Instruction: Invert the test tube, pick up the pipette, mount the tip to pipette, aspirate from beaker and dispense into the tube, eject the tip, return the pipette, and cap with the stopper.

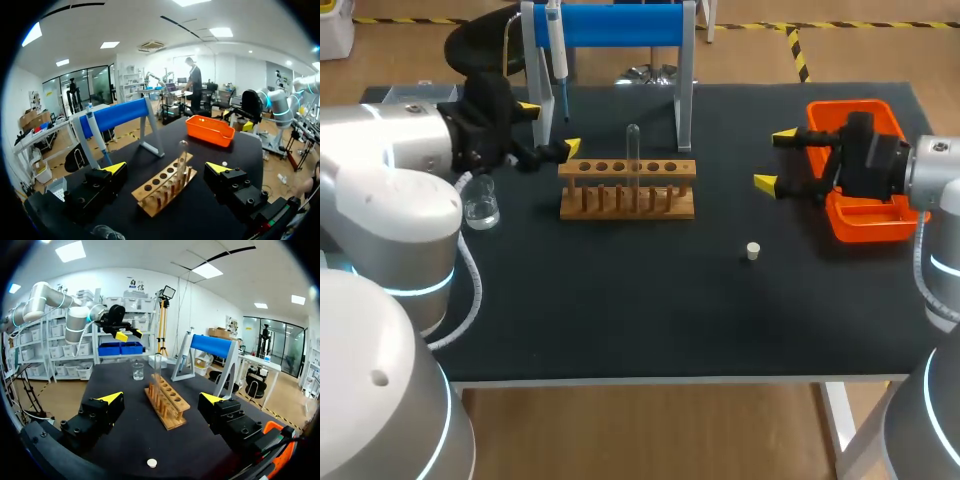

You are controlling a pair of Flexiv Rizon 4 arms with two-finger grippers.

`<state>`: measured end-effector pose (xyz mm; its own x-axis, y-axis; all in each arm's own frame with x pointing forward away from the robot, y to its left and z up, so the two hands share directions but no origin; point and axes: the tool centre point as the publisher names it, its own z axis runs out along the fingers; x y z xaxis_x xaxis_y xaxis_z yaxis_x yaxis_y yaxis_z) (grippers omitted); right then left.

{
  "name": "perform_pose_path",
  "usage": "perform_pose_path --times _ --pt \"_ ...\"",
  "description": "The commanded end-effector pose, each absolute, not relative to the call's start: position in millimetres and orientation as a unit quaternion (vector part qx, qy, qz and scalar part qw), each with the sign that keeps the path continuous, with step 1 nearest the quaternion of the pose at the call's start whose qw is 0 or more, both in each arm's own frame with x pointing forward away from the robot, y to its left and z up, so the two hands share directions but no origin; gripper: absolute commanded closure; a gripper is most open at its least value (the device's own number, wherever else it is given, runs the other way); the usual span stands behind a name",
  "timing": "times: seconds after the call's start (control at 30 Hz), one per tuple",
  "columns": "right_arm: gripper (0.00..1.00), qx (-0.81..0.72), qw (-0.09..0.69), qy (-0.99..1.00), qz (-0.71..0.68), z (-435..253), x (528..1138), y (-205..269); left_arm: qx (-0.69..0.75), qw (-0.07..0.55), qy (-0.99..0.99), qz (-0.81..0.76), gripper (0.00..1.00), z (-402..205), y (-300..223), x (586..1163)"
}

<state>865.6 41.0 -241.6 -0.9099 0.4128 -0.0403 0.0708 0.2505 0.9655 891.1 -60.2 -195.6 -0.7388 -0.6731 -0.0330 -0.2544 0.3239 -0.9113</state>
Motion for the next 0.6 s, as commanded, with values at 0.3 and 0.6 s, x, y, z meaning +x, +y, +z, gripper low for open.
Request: perform_pose_path --times 0.3,0.6 --pt "0.00 0.156 0.146 0.777 0.592 -241.8 864.8 41.3 -0.297 0.207 0.790 -0.495 0.00 -193.5 -61.7 891.8" --pt "0.00 0.143 0.134 0.774 0.602 -240.6 873.7 50.8 -0.297 0.207 0.790 -0.495 0.00 -193.5 -61.7 891.8"
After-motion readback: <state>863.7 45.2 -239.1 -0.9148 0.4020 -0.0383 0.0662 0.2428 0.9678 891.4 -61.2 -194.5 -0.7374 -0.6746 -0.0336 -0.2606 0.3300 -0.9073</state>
